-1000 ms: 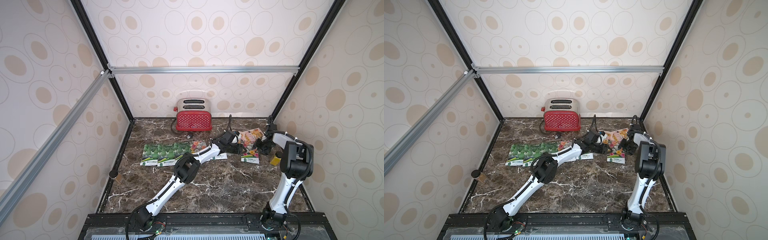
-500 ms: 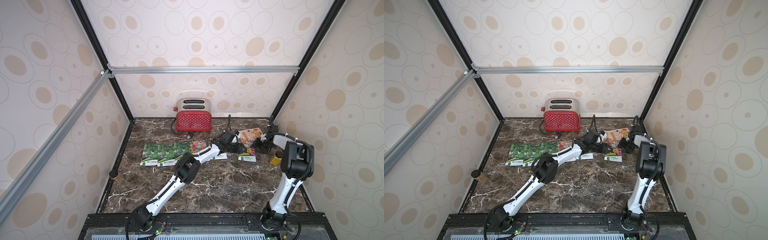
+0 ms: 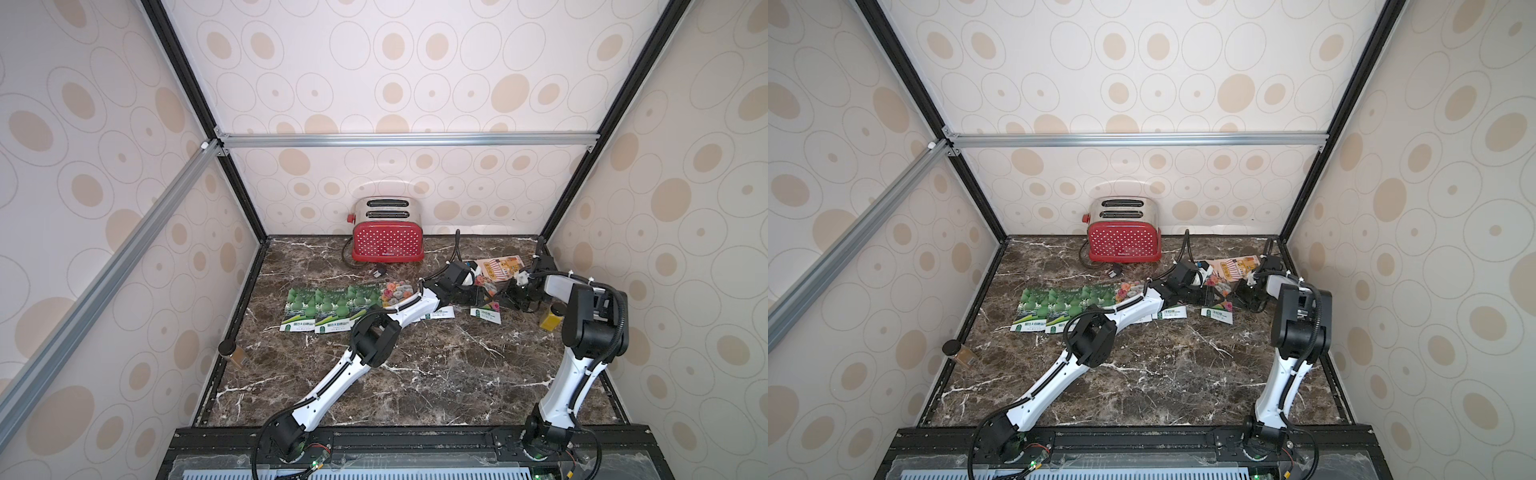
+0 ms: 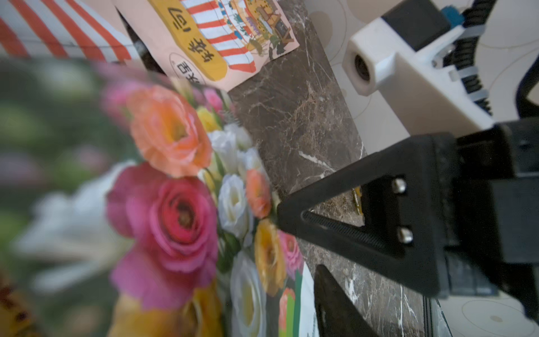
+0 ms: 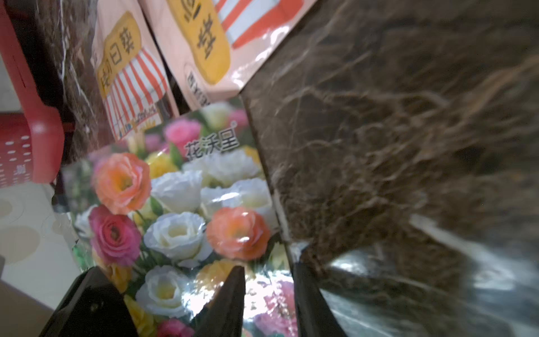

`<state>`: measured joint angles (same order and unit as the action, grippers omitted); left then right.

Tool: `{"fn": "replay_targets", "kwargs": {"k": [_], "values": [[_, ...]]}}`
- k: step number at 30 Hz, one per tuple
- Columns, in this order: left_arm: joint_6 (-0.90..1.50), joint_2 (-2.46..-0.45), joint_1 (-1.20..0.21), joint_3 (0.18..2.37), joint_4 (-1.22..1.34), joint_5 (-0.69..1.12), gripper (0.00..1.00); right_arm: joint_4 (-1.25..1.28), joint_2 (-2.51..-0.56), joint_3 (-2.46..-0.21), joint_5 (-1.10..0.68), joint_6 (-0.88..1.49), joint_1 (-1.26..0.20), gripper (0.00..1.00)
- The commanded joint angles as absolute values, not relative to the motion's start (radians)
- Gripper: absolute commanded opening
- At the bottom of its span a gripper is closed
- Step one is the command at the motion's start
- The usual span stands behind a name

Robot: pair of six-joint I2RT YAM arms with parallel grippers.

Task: Arrange the seed packets in a row
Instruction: Pick up the seed packet from the center of the board.

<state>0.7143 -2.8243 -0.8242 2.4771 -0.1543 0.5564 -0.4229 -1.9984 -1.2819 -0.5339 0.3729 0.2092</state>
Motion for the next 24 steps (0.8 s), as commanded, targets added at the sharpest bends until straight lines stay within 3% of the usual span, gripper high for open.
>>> {"fn": "replay_targets", "kwargs": {"k": [1, 7, 19, 24], "values": [[0.721, -2.884, -0.838, 2.489, -0.226, 0.555, 0.48, -0.445, -1.966, -1.258, -0.596, 0.355, 0.199, 0.30], [0.723, -2.885, -0.838, 2.491, -0.220, 0.557, 0.46, -0.438, -1.935, -1.256, -0.603, 0.359, 0.199, 0.30], [0.687, -2.789, -0.838, 2.421, -0.217, 0.510, 0.28, -0.459, -1.923, -1.299, -0.525, 0.349, 0.200, 0.33], [0.656, -2.729, -0.826, 2.405, -0.241, 0.491, 0.15, -0.439, -1.914, -1.325, -0.514, 0.366, 0.199, 0.36]]}}
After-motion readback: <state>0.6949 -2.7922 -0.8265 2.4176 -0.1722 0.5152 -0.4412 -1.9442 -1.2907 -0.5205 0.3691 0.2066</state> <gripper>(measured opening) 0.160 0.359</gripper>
